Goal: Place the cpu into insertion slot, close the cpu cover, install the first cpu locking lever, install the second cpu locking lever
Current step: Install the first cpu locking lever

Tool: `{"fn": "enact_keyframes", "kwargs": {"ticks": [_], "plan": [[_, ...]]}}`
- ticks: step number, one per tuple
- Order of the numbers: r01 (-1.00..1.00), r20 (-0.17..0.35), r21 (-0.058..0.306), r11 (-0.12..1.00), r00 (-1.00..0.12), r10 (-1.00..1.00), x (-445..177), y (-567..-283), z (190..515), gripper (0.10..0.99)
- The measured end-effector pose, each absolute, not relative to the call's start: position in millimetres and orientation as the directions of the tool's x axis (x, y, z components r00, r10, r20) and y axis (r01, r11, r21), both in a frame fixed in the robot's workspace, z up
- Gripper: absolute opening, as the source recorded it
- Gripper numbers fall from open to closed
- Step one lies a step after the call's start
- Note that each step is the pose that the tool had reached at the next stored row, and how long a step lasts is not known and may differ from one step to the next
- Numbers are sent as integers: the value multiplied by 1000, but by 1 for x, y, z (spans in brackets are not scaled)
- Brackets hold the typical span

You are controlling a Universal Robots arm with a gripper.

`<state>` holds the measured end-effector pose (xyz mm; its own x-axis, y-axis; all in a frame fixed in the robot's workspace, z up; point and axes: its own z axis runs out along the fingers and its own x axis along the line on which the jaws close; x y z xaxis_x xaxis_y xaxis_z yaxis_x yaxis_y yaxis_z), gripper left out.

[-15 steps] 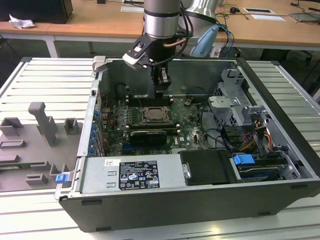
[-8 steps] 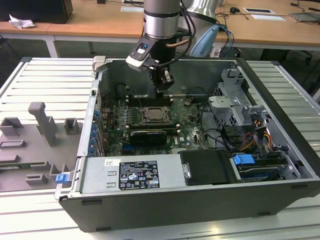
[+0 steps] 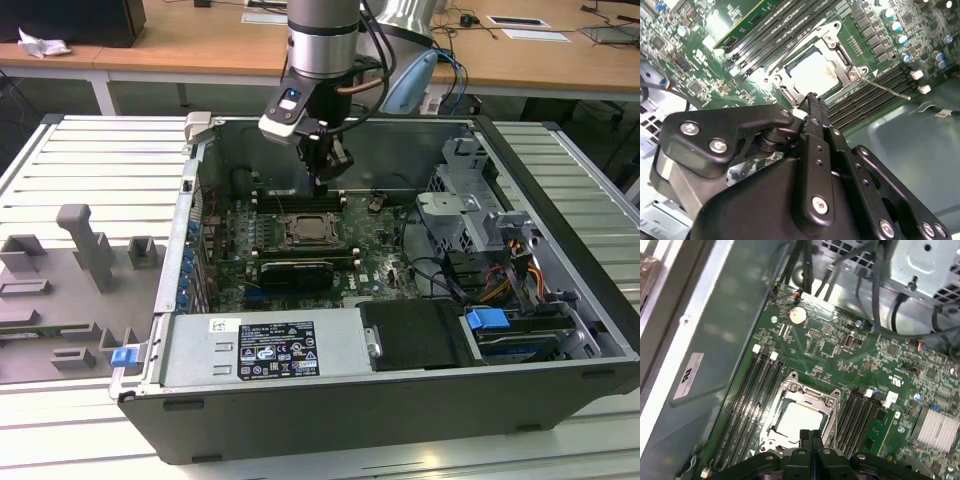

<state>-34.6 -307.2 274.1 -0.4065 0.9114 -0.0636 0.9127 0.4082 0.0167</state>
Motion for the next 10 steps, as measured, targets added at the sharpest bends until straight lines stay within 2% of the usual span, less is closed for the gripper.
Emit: {"fn": "enact_keyframes", "kwargs": {"ticks": [10], "plan": [[832,-64,17,555,-553,831,-35,-307,274,106]]}}
